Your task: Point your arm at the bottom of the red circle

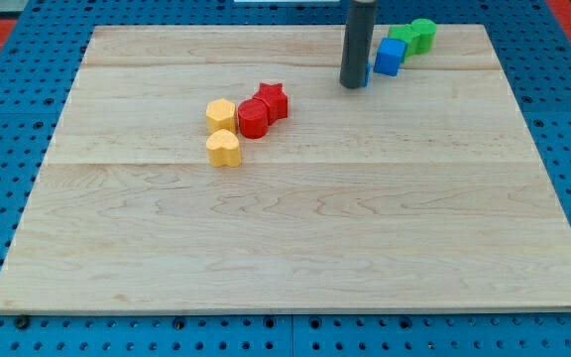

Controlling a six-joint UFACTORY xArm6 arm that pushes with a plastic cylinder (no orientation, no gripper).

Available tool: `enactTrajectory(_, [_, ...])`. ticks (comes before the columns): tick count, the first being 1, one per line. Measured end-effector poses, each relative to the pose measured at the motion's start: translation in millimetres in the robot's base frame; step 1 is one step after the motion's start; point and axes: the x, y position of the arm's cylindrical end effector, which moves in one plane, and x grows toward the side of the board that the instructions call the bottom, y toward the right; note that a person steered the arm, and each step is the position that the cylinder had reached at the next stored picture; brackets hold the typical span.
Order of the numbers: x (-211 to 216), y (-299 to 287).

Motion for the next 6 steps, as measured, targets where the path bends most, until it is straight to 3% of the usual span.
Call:
enactTrajectory(1, [27,-1])
enactTrajectory(2, [113,-4])
enactTrajectory(3, [152,-34])
enactTrajectory(6, [150,-36])
